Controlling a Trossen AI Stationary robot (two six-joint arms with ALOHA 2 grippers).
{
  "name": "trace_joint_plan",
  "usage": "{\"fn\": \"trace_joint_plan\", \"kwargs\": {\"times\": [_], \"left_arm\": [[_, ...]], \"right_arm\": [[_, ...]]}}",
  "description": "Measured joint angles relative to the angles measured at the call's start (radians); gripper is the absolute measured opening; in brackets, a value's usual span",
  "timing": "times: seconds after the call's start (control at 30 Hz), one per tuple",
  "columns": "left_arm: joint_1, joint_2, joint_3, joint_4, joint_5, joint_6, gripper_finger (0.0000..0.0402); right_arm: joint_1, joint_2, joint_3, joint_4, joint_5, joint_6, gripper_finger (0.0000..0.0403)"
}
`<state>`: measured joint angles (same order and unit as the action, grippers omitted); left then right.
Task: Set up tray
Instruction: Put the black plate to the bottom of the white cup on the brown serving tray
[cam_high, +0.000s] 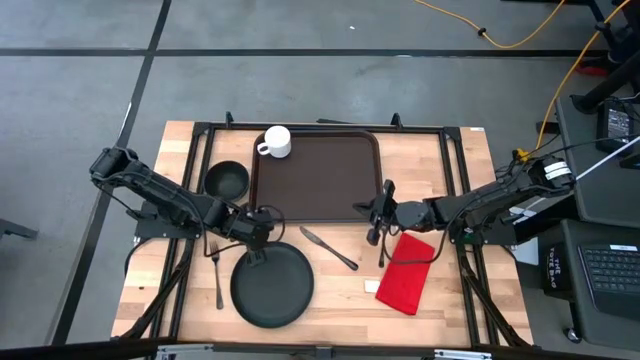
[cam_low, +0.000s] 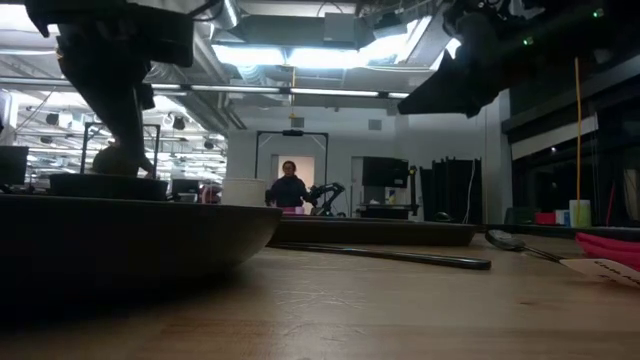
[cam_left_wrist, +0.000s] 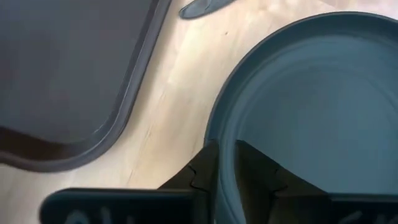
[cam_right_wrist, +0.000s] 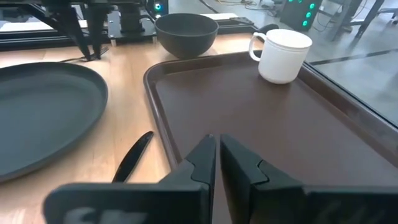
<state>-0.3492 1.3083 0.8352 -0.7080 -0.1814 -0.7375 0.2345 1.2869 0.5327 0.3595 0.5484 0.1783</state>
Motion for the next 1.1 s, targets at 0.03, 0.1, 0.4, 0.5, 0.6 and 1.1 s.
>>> {"fn": "trace_joint_plan", "kwargs": {"times": [0.03, 0.1, 0.4, 0.5, 0.6, 1.1], "left_arm": [[0.0, 0.0, 0.0, -0.005, 0.0, -0.017, 0.0059], [0.0, 0.0, 0.0, -0.008, 0.003, -0.051, 0.0075], [0.0, 0.032, -0.038, -0.029, 0.105, -0.263, 0.0138], [0.0, 0.055, -0.049, -0.029, 0.111, -0.264, 0.0151], [0.0, 0.082, -0.062, -0.032, 0.113, -0.264, 0.0159], [0.0, 0.203, -0.075, -0.018, 0.196, -0.152, 0.0155]], "right_arm": [[0.0, 0.0, 0.0, 0.0, 0.0, 0.0, 0.0026], [0.0, 0.0, 0.0, 0.0, 0.0, 0.0, 0.0023], [0.0, 0.0, 0.0, -0.008, -0.001, -0.004, 0.0009], [0.0, 0.0, 0.0, -0.008, -0.001, 0.0, 0.0014], [0.0, 0.0, 0.0, -0.007, -0.001, 0.006, 0.0021], [0.0, 0.0, 0.0, -0.007, -0.002, 0.024, 0.0023]]}}
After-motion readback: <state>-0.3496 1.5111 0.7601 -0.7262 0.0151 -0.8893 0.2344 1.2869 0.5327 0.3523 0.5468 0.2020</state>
